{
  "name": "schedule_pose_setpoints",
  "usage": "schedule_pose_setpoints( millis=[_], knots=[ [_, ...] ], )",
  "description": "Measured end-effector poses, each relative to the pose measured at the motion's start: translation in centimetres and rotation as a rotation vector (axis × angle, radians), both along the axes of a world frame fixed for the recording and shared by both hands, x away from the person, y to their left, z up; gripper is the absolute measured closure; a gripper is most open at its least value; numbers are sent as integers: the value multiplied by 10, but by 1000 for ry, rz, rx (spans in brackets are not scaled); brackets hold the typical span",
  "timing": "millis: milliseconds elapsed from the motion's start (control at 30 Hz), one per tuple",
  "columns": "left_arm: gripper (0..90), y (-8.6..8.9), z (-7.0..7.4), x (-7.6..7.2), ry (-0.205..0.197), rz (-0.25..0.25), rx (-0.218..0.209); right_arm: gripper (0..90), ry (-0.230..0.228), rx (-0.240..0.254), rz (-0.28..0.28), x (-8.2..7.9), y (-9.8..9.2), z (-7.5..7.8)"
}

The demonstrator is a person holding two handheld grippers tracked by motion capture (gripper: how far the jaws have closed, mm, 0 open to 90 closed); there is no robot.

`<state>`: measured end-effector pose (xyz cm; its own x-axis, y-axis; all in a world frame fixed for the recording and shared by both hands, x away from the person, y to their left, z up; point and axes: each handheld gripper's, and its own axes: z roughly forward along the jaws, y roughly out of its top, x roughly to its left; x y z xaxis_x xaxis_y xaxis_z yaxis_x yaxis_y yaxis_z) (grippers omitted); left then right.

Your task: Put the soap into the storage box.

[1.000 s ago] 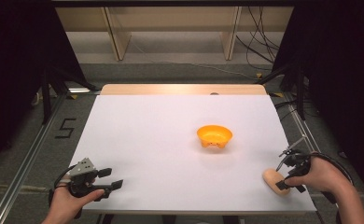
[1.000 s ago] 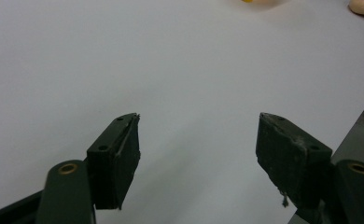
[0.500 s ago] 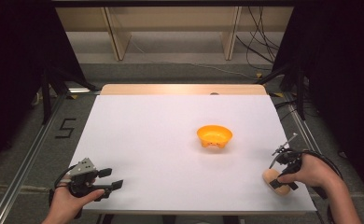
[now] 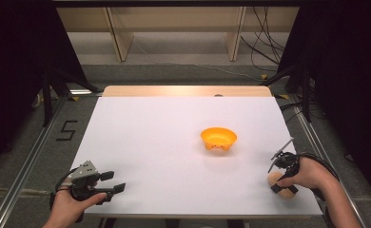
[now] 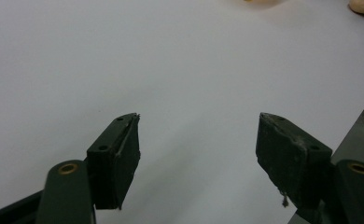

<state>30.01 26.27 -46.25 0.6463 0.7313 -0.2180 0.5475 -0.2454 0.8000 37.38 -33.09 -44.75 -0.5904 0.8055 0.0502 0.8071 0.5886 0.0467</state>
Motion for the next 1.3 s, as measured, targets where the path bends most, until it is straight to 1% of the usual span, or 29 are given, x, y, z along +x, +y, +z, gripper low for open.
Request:
schedule_pose_setpoints(
  millis=[67, 100, 133, 167, 200, 233, 267, 333, 367, 433, 467, 567, 600, 633, 667, 700, 733, 800, 833, 867, 900, 933, 1000, 1067, 1100, 1133, 1200, 1267, 1300],
  knots=[
    [301, 0, 0, 0, 3, -3, 2, 269, 9, 6, -6, 0, 1, -2],
    [301, 0, 0, 0, 3, -2, 2, 273, 3, 5, -9, 0, 2, -4],
    [301, 1, 1, 0, 6, -6, 9, 282, 2, -4, 6, 1, 1, -4],
    [301, 1, 1, 0, 10, -9, 14, 290, 14, -6, -3, 1, 2, -4],
    [301, 2, 1, 0, 8, -10, 15, 298, 6, -11, 12, 2, 1, -6],
    [301, 2, 1, 0, 8, -10, 15, 298, 6, -11, 12, 2, 1, -6],
    [301, 1, 1, 0, 7, -8, 13, 305, 9, -14, -3, 2, 2, -4],
    [301, 1, 1, 0, 8, -8, 13, 305, 5, -13, 7, 2, 1, -5],
    [301, 1, 1, 0, 9, -11, 15, 311, 2, -21, 17, 3, 1, -5],
    [301, 1, 1, 0, 7, -9, 14, 315, -2, -22, 8, 2, 2, -6],
    [301, 2, 1, 0, 5, -10, 15, 318, 4, -29, 8, 2, 3, -5],
    [301, 2, 2, 0, 6, -13, 18, 325, 10, -33, 23, 1, 4, -5],
    [301, 2, 2, 0, 4, -10, 16, 326, 4, -32, 35, 2, 2, -5],
    [301, 2, 2, 0, 7, -13, 18, 326, 2, -31, 32, 1, 3, -5],
    [301, 2, 1, 0, 5, -11, 16, 327, 2, -25, 48, 1, 2, -5],
    [301, 1, 1, 0, 3, -9, 14, 327, 7, -28, 47, 1, 2, -4],
    [301, 2, 1, 0, 6, -11, 16, 327, 8, -31, 30, 0, 3, -3],
    [302, 1, 1, 0, 5, -9, 15, 328, -18, -18, 76, 0, 0, -5],
    [301, 1, 1, 0, 6, -8, 15, 328, 9, -19, 38, -2, 2, -3],
    [301, 1, 1, 0, 3, -7, 14, 328, -3, -6, 66, -2, 0, -4],
    [302, 1, 0, 0, -3, -2, 10, 328, -35, -2, 99, -2, -2, -6],
    [301, 1, 0, 0, -2, -1, 10, 328, -34, 2, 113, -1, -3, -5],
    [301, 1, 0, 0, -1, -1, 9, 329, -32, -2, 114, -3, -3, -4],
    [301, 1, 0, 0, 0, -3, 10, 329, -51, 9, 148, -3, -5, -5],
    [301, 1, 0, 0, 0, -3, 11, 329, -45, 10, 152, -4, -5, -4],
    [301, 0, 0, 0, 0, -1, 5, 329, -57, 16, 162, -4, -6, -4],
    [301, 0, 0, 0, 0, -3, 9, 329, -57, 15, 174, -5, -7, -3],
    [301, 0, 0, 0, 0, -1, 6, 330, -48, 11, 167, -5, -7, -2],
    [302, 0, 0, 0, 0, -1, 5, 329, -49, 8, 179, -5, -7, -1]
  ],
)
